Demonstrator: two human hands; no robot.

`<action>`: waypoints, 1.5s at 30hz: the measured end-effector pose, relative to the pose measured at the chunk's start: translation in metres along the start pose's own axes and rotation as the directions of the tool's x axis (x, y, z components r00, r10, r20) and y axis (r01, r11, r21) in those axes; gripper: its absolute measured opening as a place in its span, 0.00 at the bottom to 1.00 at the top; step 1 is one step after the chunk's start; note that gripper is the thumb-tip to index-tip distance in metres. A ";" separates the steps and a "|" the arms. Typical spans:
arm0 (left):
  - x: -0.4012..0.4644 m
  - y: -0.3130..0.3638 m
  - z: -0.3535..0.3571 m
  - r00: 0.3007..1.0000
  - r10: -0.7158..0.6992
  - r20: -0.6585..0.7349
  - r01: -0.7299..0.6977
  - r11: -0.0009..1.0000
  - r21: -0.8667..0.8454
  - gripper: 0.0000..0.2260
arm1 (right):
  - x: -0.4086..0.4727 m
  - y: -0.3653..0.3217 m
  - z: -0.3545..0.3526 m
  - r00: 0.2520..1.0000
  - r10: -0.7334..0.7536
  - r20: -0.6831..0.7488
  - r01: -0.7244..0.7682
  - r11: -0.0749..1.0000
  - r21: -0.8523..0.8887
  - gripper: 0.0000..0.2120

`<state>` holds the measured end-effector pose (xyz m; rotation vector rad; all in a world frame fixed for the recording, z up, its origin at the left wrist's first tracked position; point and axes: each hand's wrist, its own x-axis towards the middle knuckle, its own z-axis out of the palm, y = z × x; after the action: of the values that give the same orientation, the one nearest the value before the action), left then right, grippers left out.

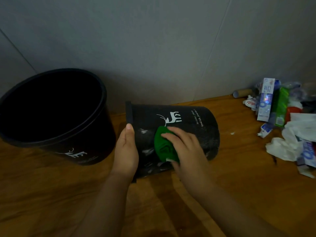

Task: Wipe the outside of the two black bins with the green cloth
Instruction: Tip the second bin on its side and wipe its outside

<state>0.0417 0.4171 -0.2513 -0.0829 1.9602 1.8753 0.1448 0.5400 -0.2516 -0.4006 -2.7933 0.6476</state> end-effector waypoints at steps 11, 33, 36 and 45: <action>0.001 0.000 0.001 1.000 0.018 0.003 -0.018 1.000 0.004 0.20 | -0.010 0.001 0.016 0.987 0.089 -0.132 -0.089 0.996 0.009 0.32; 0.000 0.000 -0.002 0.997 -0.042 0.067 0.047 0.997 -0.068 0.18 | 0.019 -0.007 -0.005 0.983 0.168 -0.075 -0.167 0.986 0.018 0.31; 0.001 0.000 -0.003 0.996 -0.028 0.082 0.036 0.995 -0.098 0.23 | 0.015 -0.029 0.003 0.998 -0.043 0.035 0.044 0.999 -0.025 0.32; 0.006 -0.004 -0.006 0.992 -0.109 0.059 0.118 0.975 -0.187 0.32 | 0.045 -0.032 -0.006 0.999 0.036 -0.033 -0.036 0.999 0.012 0.29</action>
<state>0.0362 0.4128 -0.2570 -0.1995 1.7031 1.9654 0.0978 0.5289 -0.2236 -0.4563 -2.7559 0.6582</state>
